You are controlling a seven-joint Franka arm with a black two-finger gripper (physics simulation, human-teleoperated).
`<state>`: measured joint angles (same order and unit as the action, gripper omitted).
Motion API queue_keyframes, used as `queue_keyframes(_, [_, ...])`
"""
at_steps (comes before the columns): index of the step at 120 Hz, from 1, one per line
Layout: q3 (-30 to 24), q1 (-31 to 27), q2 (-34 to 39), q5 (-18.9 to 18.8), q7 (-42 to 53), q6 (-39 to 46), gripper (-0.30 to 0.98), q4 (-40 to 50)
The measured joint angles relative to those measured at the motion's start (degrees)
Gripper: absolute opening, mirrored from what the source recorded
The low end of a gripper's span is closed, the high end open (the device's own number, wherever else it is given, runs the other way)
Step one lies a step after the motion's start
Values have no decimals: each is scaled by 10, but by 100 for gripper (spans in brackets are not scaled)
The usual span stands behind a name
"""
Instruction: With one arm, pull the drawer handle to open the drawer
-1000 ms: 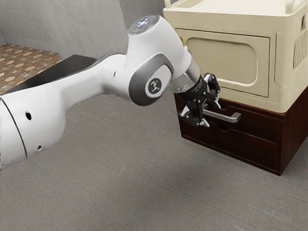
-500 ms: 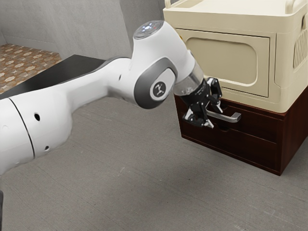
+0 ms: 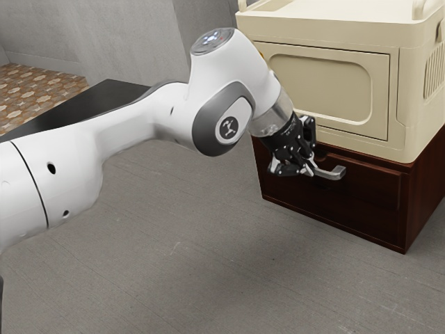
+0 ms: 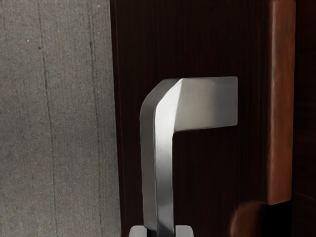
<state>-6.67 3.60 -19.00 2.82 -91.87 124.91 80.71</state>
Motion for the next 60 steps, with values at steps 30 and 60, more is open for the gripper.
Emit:
queue_keyframes(30, [0, 1, 7, 1, 0, -2, -10, 9])
queue_keyframes(60, [-3, 0, 30, 1, 0, -1, -10, 43])
